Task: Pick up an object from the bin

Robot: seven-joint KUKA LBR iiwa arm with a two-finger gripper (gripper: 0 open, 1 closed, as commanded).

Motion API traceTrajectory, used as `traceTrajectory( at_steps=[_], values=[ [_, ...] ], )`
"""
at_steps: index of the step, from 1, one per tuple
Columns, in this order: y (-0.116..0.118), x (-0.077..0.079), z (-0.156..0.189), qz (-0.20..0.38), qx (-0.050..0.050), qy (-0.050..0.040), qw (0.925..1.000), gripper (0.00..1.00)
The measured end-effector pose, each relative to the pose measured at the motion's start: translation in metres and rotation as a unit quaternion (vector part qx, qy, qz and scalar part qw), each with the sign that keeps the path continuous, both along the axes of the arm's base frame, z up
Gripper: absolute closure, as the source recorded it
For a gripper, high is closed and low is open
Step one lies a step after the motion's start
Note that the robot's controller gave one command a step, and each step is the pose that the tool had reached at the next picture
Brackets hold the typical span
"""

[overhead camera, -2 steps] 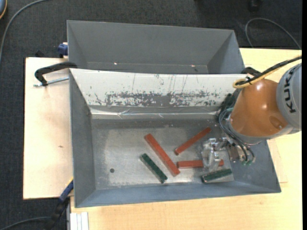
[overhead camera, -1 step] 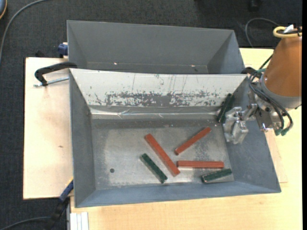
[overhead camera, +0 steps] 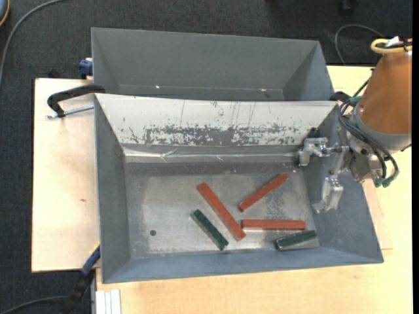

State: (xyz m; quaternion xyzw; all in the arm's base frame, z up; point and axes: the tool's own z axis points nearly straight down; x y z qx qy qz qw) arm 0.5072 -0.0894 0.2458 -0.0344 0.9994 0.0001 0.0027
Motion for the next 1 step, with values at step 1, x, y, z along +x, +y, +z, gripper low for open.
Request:
traceTrajectory(
  at_steps=[1],
  values=[
    [0.0707,-0.0042,-0.1320,0.211,0.001,0.0042,0.9774,0.00]
  ],
)
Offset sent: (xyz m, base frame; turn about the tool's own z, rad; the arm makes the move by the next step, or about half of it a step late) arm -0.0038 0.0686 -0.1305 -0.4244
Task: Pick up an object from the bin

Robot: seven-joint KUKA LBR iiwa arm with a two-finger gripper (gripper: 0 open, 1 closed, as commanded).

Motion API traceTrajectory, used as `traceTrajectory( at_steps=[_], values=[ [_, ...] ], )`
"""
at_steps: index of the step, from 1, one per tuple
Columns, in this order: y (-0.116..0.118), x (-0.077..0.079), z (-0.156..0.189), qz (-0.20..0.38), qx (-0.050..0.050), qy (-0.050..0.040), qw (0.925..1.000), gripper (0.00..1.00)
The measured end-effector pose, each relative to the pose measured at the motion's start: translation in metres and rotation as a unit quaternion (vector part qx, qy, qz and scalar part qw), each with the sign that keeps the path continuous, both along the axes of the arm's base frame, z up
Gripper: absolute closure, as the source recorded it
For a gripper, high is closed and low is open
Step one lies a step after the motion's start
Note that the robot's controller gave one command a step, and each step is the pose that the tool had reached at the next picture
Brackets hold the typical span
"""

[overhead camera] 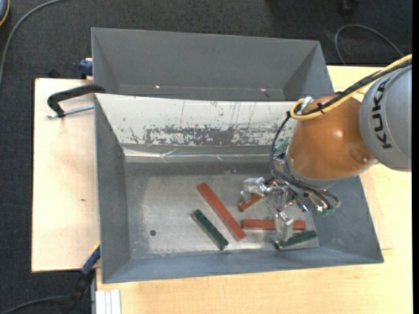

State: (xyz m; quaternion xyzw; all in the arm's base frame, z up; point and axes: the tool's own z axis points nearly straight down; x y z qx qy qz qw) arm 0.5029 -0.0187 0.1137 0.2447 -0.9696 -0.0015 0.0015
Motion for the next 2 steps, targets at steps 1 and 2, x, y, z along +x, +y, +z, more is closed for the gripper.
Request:
traceTrajectory(
  at_steps=[1,2],
  values=[
    [-0.0266,0.0548,-0.0440,0.038,-0.001,-0.0044,0.9993,0.00],
    [-0.0258,0.0543,-0.0424,0.038,0.000,-0.0038,0.9993,1.00]
  ],
)
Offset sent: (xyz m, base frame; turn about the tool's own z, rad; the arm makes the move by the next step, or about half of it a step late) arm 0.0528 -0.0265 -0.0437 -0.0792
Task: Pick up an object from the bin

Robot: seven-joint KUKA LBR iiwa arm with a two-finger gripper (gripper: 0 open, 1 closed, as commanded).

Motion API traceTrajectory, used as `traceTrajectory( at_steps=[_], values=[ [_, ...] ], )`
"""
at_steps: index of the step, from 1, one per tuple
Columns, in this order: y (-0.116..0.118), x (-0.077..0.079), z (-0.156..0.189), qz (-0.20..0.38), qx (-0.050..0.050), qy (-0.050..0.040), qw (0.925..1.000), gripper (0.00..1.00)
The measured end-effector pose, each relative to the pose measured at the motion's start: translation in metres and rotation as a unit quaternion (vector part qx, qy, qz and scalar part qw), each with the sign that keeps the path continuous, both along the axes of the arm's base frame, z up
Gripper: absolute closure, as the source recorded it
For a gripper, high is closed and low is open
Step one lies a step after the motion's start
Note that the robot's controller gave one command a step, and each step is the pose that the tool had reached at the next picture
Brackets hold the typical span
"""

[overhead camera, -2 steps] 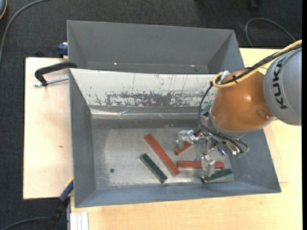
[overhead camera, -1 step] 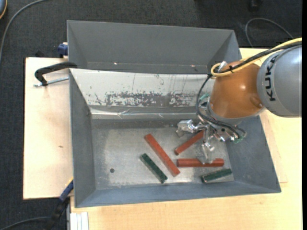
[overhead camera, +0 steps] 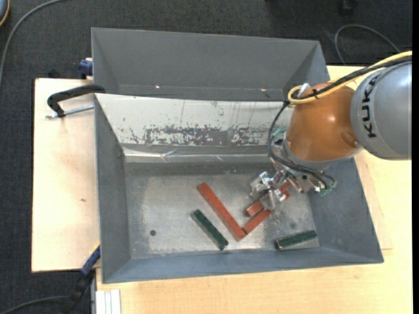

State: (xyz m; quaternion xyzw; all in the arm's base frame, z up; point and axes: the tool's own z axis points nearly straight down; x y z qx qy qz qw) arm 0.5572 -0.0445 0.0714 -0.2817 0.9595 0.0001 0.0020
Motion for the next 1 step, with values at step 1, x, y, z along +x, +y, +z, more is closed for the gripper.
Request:
traceTrajectory(
  at_steps=[1],
  values=[
    [0.0251,-0.0161,0.1287,0.014,0.000,-0.0050,0.9999,1.00]
  ],
)
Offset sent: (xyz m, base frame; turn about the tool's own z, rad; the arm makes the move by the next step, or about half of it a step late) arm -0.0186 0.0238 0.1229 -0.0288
